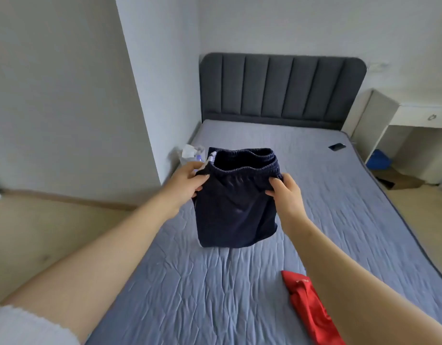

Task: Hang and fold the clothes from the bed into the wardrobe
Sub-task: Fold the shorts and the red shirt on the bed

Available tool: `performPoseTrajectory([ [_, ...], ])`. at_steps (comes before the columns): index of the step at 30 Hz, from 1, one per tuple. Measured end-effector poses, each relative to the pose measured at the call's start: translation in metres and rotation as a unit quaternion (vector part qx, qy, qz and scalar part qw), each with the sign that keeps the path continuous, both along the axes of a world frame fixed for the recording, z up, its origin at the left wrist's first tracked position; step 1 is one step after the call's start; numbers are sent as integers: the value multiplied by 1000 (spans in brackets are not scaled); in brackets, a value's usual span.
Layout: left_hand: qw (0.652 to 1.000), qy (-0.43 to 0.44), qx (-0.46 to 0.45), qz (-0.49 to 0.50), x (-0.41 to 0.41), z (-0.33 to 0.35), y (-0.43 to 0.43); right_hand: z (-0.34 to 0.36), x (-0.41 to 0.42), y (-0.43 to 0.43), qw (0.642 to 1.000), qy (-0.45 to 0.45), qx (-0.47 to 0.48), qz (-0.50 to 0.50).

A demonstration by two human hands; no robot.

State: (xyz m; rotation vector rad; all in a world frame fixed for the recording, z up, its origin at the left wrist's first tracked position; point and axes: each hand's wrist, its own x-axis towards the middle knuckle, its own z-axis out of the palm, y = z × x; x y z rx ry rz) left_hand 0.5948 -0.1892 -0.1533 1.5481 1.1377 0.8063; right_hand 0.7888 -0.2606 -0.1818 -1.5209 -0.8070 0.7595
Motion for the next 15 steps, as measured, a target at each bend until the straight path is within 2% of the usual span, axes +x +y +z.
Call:
performPoseTrajectory([
  [7, 989, 69, -129, 5, 0, -117, -31, -116, -4, -39, 984, 40, -172, 0],
  [12, 976, 114, -186, 21, -1, -160, -42, -152, 0, -51, 957, -46, -288, -2],
  [15, 967, 106, -229, 27, 1, -170, -47, -159, 1, -55, 956, -10, -292, 10],
])
